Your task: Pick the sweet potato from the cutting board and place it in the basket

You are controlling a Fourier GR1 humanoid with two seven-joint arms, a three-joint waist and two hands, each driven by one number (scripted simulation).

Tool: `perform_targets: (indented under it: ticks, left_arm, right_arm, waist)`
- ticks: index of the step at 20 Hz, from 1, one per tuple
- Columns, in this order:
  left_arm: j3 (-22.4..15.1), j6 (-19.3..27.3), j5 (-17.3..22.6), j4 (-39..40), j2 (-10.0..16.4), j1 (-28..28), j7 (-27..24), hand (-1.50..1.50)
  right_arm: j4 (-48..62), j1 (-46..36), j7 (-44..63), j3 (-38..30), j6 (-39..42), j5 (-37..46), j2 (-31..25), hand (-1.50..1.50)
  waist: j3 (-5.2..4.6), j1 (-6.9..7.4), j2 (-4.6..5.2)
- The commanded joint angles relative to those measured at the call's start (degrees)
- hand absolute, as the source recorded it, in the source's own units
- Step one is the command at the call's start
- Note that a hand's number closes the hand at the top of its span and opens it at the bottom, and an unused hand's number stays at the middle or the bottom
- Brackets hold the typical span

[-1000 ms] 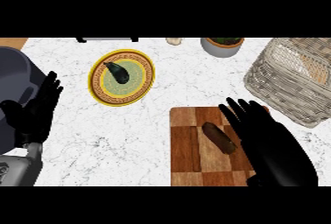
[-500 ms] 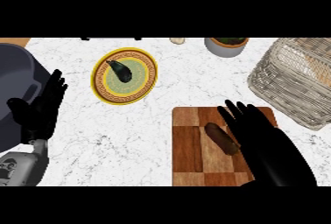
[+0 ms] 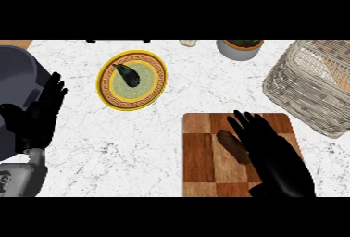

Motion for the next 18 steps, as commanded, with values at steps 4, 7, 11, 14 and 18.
perform_targets:
  ticks: [4, 7, 11, 14, 18]
  left_arm:
    - [0.05, -0.36, -2.74, -2.41, -3.24, 1.55, 0.86, 0.00]
    - [0.55, -0.59, -4.50, 0.05, -4.74, -0.09, 0.49, 0.00]
    - [3.14, -3.01, -4.07, -0.43, -3.87, 2.18, -0.68, 0.00]
    - [4.04, -3.78, -4.90, -0.50, -4.60, -1.27, 1.79, 0.00]
    - [7.49, -6.98, -4.21, 4.41, -3.45, -2.55, -0.71, 0.00]
  right_arm:
    - [6.68, 4.19, -9.83, -1.76, -10.42, 5.31, 0.85, -1.50]
    - [8.89, 4.33, -13.15, -3.21, -11.13, 6.30, 1.27, -1.50]
    - [9.01, 5.22, -11.87, 0.19, -11.92, 9.55, 6.02, -1.50]
    - [9.69, 5.81, -17.97, -6.06, -11.91, 6.36, 3.19, -1.50]
    - [14.30, 3.88, -20.05, -7.47, -12.31, 7.21, 5.28, -1.50]
  waist:
    - [0.00, 0.00, -0.02]
    - [-0.01, -0.10, 0.01]
    - [-0.02, 0.03, -0.01]
    - [-0.01, -0.14, 0.00]
    - [-0.02, -0.12, 0.05]
